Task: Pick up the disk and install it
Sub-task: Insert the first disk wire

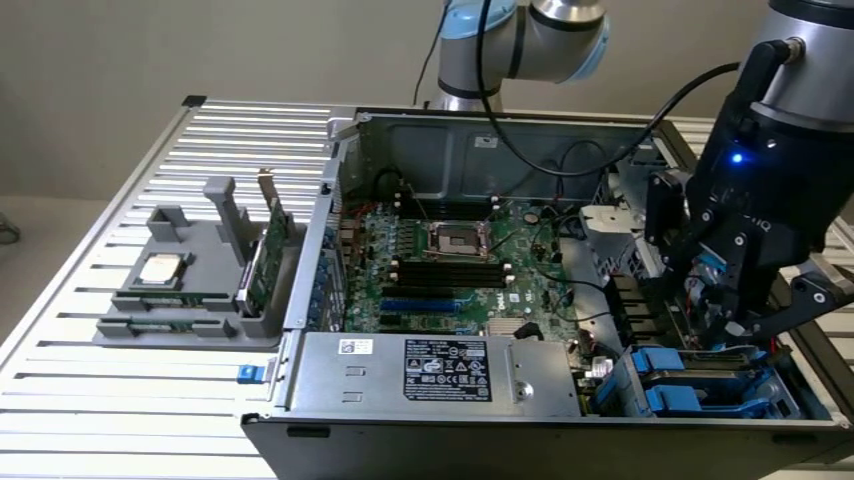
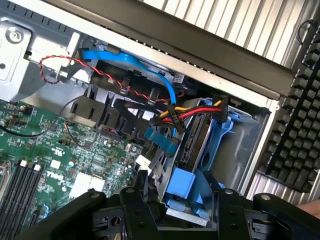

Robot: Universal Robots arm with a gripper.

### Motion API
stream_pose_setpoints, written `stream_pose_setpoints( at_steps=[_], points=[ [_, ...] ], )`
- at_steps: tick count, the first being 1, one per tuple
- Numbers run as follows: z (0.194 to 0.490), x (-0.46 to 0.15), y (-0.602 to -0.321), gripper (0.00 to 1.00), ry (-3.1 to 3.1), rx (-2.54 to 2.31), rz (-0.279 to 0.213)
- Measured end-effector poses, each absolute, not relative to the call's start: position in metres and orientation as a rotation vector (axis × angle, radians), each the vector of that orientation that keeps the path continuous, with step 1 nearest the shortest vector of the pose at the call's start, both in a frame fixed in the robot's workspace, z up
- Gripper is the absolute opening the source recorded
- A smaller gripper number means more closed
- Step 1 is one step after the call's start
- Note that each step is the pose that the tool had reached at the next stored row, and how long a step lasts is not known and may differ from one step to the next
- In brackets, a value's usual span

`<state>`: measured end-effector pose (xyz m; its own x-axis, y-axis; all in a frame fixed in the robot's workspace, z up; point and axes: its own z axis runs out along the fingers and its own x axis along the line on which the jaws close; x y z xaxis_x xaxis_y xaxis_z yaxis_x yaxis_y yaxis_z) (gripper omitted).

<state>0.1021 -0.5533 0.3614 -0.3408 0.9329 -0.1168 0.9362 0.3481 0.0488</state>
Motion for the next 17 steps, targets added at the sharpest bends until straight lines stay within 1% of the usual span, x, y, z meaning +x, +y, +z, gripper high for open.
stream_pose_setpoints(
  at_steps=[5, 14, 17],
  points=[
    [0.361, 0.113, -0.555, 0.55, 2.480, 1.733, -0.023],
    [0.359, 0.120, -0.561, 0.55, 2.476, 1.738, -0.023],
    [0.357, 0.121, -0.562, 0.55, 2.470, 1.733, -0.031]
  ],
)
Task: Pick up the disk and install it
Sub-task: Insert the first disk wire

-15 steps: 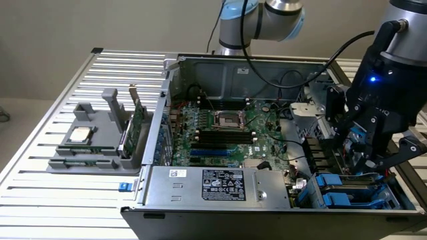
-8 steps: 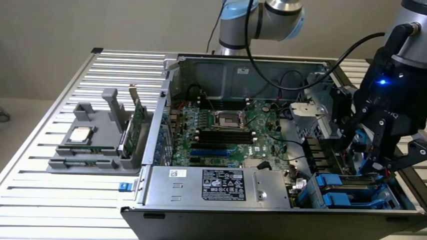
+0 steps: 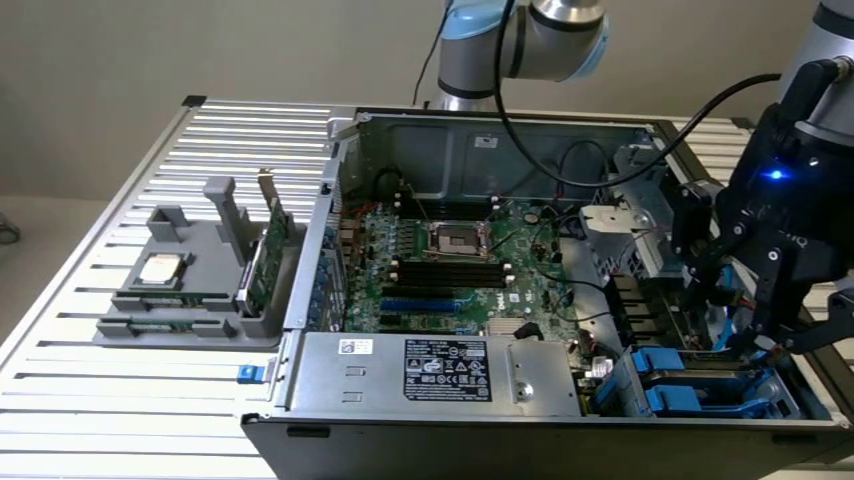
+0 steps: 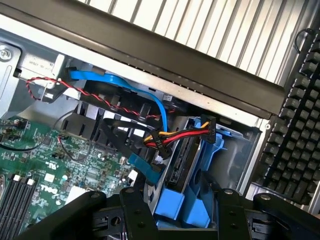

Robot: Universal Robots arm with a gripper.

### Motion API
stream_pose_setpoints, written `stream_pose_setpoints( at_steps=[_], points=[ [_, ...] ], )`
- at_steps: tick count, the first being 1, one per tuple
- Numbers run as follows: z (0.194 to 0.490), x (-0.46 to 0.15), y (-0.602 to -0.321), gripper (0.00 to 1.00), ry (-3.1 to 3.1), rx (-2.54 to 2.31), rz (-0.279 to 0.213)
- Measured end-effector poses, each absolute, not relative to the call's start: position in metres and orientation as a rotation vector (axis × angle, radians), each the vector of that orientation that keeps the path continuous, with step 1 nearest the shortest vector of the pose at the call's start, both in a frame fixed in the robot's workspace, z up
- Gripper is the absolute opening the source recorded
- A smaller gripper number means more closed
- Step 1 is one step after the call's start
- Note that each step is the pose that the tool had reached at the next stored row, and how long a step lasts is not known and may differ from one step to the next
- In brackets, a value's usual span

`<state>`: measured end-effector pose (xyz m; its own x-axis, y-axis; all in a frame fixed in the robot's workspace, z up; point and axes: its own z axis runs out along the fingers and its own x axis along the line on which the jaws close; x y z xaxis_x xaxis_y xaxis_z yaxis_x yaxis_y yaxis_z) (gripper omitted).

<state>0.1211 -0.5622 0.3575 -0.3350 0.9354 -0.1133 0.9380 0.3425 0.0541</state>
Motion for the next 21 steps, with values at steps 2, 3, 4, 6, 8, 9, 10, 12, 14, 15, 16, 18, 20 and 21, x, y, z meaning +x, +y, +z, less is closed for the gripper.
stream_pose_setpoints(
  at_steps=[2, 3, 4, 6, 8, 9, 10, 12, 14, 15, 16, 18, 20, 21],
  points=[
    [0.356, 0.122, -0.563, 0.55, 2.467, 1.731, -0.035],
    [0.356, 0.123, -0.564, 0.55, 2.466, 1.730, -0.038],
    [0.356, 0.124, -0.565, 0.55, 2.464, 1.729, -0.041],
    [0.355, 0.125, -0.567, 0.55, 2.462, 1.727, -0.045],
    [0.355, 0.125, -0.572, 0.55, 2.462, 1.727, -0.047],
    [0.355, 0.125, -0.575, 0.55, 2.462, 1.726, -0.048],
    [0.355, 0.125, -0.577, 0.55, 2.462, 1.726, -0.048],
    [0.355, 0.125, -0.582, 0.55, 2.462, 1.726, -0.048],
    [0.355, 0.125, -0.585, 0.55, 2.462, 1.726, -0.047],
    [0.355, 0.125, -0.586, 0.55, 2.462, 1.726, -0.048],
    [0.355, 0.125, -0.587, 0.55, 2.462, 1.726, -0.048],
    [0.355, 0.125, -0.588, 0.55, 2.462, 1.726, -0.048],
    [0.355, 0.125, -0.590, 0.55, 2.463, 1.726, -0.046],
    [0.355, 0.125, -0.591, 0.55, 2.464, 1.727, -0.042]
  ],
)
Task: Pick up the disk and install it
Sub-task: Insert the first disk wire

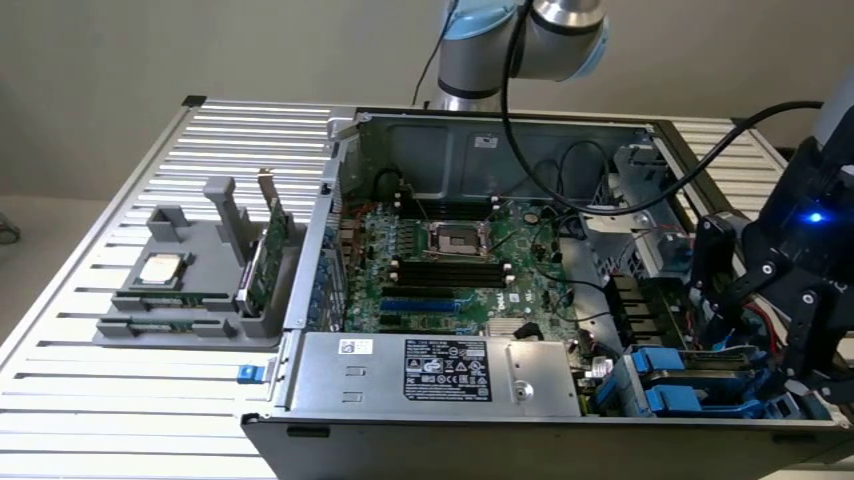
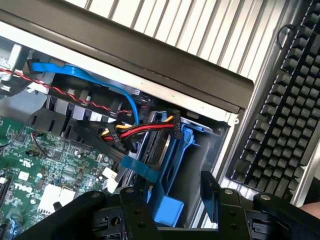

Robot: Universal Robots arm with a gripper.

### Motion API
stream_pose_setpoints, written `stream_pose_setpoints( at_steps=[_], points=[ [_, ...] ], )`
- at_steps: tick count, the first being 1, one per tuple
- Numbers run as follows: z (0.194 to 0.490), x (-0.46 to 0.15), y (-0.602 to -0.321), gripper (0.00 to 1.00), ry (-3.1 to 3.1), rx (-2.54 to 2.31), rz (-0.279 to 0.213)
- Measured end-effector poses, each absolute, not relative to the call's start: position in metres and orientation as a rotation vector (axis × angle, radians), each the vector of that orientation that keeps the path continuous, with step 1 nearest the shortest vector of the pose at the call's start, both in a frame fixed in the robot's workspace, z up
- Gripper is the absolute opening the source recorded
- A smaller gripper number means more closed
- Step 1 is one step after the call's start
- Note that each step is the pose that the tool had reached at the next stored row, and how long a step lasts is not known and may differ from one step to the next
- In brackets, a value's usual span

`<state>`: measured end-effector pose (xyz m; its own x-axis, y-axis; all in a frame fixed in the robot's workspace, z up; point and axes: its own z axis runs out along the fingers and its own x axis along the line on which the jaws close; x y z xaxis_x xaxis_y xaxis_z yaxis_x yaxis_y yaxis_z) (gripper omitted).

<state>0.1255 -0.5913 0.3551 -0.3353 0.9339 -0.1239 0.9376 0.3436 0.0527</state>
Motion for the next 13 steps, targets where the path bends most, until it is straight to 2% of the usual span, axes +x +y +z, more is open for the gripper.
stream_pose_setpoints(
  at_steps=[7, 13],
  points=[
    [0.3551, 0.1255, -0.5967, 0.55, 2.497, 1.757, 0.052],
    [0.3551, 0.1214, -0.6003, 0.55, 2.499, 1.750, 0.058]
  ],
)
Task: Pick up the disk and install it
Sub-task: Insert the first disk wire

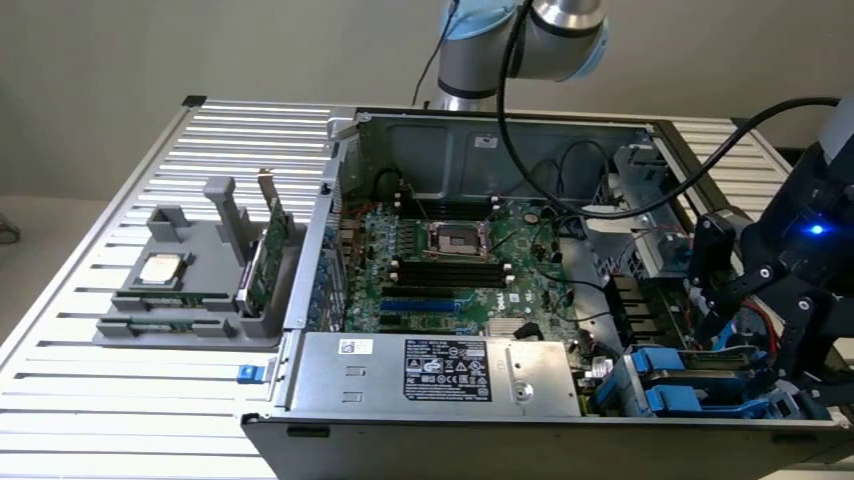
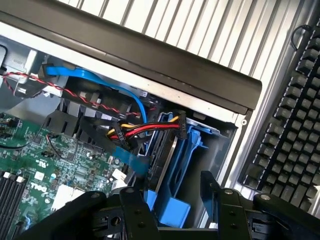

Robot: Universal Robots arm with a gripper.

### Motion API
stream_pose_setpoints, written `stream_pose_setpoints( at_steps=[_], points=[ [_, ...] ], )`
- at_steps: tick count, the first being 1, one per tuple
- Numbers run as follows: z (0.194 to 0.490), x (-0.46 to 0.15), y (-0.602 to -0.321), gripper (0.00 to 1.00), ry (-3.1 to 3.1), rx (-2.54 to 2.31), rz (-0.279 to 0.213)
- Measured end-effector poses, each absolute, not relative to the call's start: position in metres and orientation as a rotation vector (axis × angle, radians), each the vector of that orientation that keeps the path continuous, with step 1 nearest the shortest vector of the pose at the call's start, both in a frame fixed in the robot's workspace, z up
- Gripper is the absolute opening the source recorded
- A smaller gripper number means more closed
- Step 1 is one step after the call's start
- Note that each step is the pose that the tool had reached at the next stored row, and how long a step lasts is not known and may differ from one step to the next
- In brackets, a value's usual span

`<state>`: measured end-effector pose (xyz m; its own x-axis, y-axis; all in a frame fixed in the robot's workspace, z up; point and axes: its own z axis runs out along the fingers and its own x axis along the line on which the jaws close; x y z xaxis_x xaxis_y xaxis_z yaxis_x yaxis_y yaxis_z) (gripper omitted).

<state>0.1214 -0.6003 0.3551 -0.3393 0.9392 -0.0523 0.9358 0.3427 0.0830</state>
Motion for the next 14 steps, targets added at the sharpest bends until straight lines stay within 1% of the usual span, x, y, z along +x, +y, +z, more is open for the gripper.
stream_pose_setpoints(
  at_steps=[3, 5, 10, 12, 14],
  points=[
    [0.355, 0.119, -0.601, 0.55, 2.499, 1.749, 0.063],
    [0.355, 0.120, -0.601, 0.55, 2.505, 1.755, 0.081],
    [0.355, 0.125, -0.601, 0.55, 2.539, 1.787, 0.198],
    [0.355, 0.134, -0.601, 0.55, 2.548, 1.799, 0.253],
    [0.354, 0.136, -0.601, 0.55, 2.536, 1.796, 0.260]
  ],
)
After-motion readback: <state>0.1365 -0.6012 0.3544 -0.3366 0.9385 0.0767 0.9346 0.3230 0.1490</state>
